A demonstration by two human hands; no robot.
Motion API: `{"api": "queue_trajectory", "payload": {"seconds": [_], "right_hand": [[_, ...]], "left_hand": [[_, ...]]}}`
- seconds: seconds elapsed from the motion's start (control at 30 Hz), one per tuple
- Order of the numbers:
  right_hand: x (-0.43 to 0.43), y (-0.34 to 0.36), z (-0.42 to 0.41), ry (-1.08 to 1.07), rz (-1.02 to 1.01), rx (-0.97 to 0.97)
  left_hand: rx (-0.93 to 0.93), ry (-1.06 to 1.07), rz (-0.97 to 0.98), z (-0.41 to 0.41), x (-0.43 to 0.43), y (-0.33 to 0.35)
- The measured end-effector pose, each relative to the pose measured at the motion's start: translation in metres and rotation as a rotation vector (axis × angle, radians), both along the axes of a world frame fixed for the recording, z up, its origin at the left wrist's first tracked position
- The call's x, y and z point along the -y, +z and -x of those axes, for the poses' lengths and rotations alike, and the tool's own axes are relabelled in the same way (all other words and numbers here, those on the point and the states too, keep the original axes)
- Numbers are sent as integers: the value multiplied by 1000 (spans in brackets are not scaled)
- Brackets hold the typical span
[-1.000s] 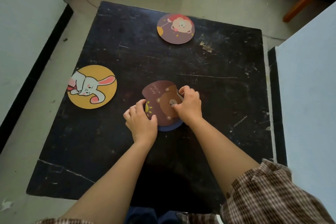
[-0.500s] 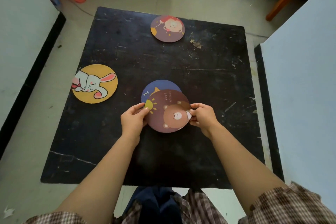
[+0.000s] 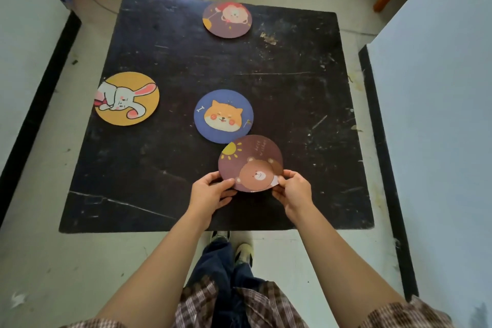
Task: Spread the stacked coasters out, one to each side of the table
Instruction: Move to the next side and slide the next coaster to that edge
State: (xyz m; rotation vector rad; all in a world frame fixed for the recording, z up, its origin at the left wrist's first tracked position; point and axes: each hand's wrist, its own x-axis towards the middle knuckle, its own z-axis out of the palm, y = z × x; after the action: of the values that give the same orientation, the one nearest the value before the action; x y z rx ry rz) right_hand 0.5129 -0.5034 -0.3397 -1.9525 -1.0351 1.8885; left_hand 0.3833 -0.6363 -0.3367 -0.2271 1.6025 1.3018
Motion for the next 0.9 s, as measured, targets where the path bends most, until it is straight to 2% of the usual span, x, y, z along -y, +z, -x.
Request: {"api": "queue_trajectory", "payload": {"seconds": [0.13, 0.3, 0.6, 0.73, 0.9], "right_hand": [[11, -3, -28, 161, 20, 42], [14, -4, -49, 502, -114, 162], [18, -6, -52, 681, -23, 251], [19, -9, -51, 619, -195, 321], [19, -11, -40, 460, -319, 296]], "left_hand": [[-146, -72, 54, -14, 10, -2], [-260, -214, 90, -15, 21, -3], [-350, -456, 209, 13, 14, -3], [-448, -497, 266, 19, 12, -3], [-601, -320, 385, 8, 24, -9]]}}
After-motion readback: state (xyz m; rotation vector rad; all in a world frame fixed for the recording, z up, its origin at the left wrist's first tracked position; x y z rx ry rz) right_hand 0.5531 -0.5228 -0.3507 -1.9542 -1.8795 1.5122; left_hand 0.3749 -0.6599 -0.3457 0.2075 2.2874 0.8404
